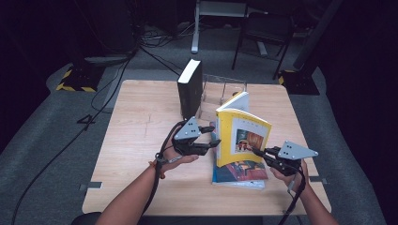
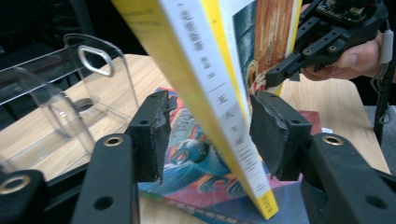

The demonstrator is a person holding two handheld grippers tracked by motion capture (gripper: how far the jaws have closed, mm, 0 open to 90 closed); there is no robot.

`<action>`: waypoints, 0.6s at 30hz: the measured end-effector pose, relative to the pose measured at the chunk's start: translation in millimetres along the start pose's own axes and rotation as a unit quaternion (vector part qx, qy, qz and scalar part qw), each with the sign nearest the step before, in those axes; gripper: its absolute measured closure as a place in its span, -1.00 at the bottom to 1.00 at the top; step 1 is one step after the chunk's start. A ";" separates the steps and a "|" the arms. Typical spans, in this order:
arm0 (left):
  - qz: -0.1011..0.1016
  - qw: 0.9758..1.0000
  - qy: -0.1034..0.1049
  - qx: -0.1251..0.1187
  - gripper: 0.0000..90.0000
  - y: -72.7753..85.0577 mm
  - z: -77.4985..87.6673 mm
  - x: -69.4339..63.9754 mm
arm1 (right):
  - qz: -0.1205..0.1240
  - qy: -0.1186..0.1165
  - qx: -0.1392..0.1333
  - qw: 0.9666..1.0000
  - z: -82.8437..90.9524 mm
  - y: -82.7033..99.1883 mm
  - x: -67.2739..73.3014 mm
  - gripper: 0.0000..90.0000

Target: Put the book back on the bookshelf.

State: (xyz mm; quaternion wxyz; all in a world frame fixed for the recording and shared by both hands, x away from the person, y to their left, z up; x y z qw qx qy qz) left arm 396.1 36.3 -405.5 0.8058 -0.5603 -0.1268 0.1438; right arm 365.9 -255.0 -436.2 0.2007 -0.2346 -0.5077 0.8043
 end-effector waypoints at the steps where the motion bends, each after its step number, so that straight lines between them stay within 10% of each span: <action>1: 0.003 1.000 0.001 -0.001 0.01 -0.4 -2.5 -1.4 | 0.000 0.000 0.000 1.000 0.0 0.1 0.0 0.91; 18: 0.053 0.997 -0.016 -0.050 -0.08 -11.9 -27.4 1.7 | 0.003 -0.001 0.000 1.000 0.5 1.1 -0.5 0.91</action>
Point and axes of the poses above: each handheld gripper's, and its own axes: z roughly backward along the jaws, y roughly out of its underside, x roughly to its left, the point moved 3 cm from there along -z, roughly forward along the jaws
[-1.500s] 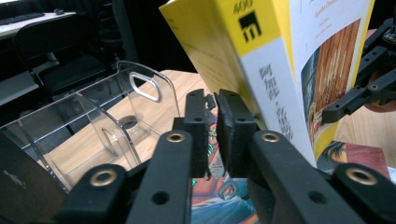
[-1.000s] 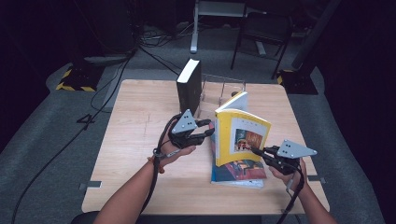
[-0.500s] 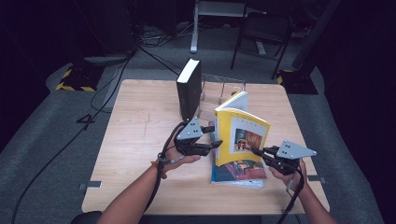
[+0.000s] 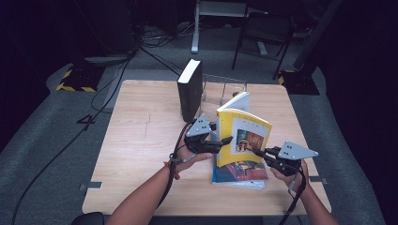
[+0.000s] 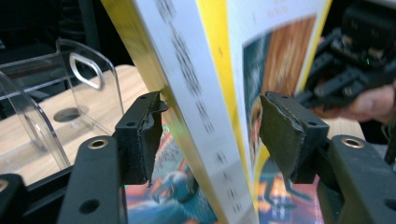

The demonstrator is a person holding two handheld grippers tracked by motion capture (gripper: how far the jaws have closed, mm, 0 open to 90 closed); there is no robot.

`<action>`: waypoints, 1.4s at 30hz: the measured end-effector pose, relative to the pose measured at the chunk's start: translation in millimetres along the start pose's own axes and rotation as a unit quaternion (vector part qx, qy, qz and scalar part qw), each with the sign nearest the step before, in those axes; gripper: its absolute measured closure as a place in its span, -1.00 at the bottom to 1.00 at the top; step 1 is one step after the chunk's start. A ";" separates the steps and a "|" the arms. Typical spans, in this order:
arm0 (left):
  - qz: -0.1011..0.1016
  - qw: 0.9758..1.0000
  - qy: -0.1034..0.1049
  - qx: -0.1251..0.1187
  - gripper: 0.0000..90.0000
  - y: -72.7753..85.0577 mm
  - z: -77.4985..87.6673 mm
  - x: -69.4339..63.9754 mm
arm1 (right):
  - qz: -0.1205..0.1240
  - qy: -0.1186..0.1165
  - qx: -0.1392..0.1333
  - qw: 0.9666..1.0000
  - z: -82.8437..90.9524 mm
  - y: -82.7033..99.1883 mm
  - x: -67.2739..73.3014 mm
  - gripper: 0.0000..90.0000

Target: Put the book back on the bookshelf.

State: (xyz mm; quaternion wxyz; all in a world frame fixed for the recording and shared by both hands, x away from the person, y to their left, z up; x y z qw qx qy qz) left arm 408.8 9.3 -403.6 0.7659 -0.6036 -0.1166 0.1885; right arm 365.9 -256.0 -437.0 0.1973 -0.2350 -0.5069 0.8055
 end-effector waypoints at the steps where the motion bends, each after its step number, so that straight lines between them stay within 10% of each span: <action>1: 0.004 1.000 0.001 -0.005 -0.02 -3.3 0.2 1.9 | 0.000 -0.001 0.000 1.000 0.2 0.2 0.0 0.91; 13: -0.002 1.000 0.004 -0.017 0.25 -15.6 5.2 3.3 | 0.002 0.001 0.000 1.000 -0.8 -1.0 0.1 0.90; 24: -0.054 0.998 0.021 -0.016 0.65 -23.4 6.0 -10.5 | -0.009 0.016 0.006 1.000 -3.3 1.1 -6.0 0.82; 42: -0.062 0.997 0.033 -0.024 0.65 -23.2 3.6 -15.4 | -0.045 0.050 -0.028 0.997 -3.3 -21.1 -25.6 0.42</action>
Point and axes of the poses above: each handheld gripper's, and its own axes: z roughly backward along the jaws, y roughly out of its underside, x roughly to its left, the point moved 3 cm from there along -z, roughly forward along the jaws
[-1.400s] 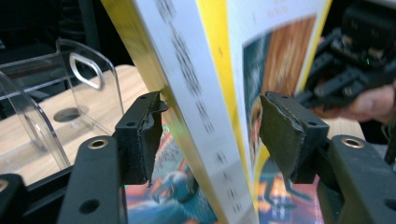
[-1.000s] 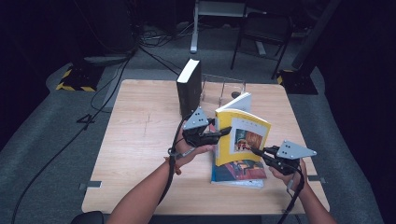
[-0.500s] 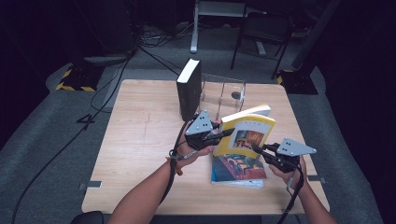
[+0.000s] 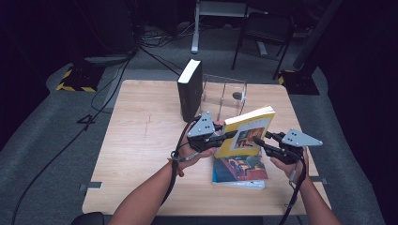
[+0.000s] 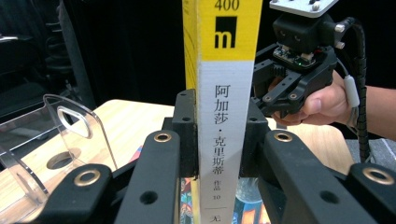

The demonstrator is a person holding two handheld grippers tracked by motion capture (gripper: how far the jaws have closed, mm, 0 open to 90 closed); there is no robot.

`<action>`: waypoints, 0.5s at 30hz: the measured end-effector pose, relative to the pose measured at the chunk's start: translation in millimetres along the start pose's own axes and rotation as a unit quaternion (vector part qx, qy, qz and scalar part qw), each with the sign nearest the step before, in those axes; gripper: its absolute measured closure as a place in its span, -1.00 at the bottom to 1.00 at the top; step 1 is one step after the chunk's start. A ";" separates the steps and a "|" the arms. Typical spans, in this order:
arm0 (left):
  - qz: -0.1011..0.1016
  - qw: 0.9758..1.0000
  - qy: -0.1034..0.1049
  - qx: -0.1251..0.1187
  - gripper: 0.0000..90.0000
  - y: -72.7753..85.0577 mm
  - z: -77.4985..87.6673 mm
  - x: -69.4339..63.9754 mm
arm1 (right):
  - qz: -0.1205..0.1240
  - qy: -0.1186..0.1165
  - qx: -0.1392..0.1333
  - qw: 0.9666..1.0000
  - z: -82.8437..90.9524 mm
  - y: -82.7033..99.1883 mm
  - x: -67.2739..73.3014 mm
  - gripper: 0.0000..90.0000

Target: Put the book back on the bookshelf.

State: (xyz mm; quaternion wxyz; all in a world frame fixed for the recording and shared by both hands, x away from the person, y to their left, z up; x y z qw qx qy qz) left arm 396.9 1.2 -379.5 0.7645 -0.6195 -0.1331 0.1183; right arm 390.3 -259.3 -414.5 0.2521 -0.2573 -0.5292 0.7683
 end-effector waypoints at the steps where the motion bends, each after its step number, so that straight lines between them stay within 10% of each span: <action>1: 0.002 1.000 0.000 -0.003 0.65 0.2 -0.4 0.6 | -0.003 -0.005 -0.003 1.000 1.4 0.5 -1.1 0.47; 15: -0.001 1.000 0.005 -0.009 0.60 -7.3 -7.5 1.3 | 0.003 -0.005 -0.009 1.000 3.7 1.2 0.9 0.49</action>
Point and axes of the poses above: each handheld gripper's, and its own axes: z roughly backward along the jaws, y roughly out of its underside, x roughly to its left, the point moved 3 cm from there along -z, roughly forward along the jaws
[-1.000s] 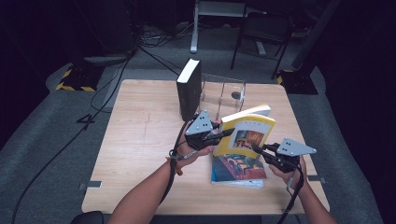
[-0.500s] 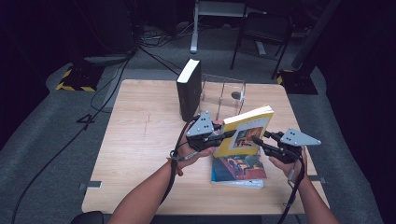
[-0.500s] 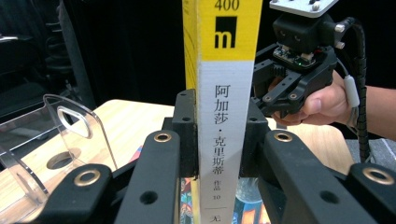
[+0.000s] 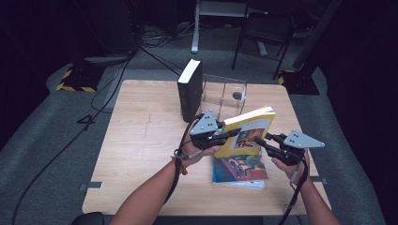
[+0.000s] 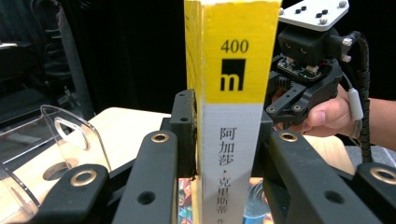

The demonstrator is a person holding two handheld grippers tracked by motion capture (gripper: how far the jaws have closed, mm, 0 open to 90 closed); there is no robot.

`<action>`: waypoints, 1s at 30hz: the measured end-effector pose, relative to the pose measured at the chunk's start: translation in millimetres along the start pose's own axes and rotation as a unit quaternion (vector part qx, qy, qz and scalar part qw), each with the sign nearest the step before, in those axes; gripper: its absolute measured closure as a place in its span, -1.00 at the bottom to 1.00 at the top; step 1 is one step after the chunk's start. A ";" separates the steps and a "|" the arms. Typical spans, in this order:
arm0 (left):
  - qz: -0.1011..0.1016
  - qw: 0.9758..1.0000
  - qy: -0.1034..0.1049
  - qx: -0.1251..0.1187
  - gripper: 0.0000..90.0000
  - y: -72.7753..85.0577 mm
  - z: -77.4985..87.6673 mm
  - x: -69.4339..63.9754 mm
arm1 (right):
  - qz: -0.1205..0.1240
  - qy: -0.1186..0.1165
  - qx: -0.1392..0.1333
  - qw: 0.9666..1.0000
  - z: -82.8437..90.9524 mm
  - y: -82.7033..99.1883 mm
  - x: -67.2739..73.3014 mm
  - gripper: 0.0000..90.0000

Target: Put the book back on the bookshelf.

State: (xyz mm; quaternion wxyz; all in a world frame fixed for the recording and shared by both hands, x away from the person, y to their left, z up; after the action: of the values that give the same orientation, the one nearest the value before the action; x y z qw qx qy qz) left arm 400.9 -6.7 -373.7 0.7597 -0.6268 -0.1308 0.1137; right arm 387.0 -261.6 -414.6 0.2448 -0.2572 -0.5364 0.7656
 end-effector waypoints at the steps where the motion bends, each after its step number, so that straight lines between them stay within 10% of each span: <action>1: 0.001 1.000 0.000 -0.001 0.60 0.1 -0.2 0.4 | -0.001 0.000 0.001 1.000 0.3 0.2 0.1 0.49; 30: -0.011 1.000 -0.006 0.007 0.64 -20.8 -15.9 1.4 | 0.003 -0.004 -0.005 1.000 2.7 -6.3 2.3 0.29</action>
State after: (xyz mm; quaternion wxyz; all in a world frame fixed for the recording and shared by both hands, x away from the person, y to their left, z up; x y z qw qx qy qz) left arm 407.8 -24.9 -356.1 0.7641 -0.6196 -0.1419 0.1098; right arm 384.2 -260.1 -408.1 0.2391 -0.2570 -0.5400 0.7650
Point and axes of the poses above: each handheld gripper's, and its own axes: z roughly backward along the jaws, y roughly out of its underside, x roughly to its left, the point moved 3 cm from there along -z, roughly forward along the jaws
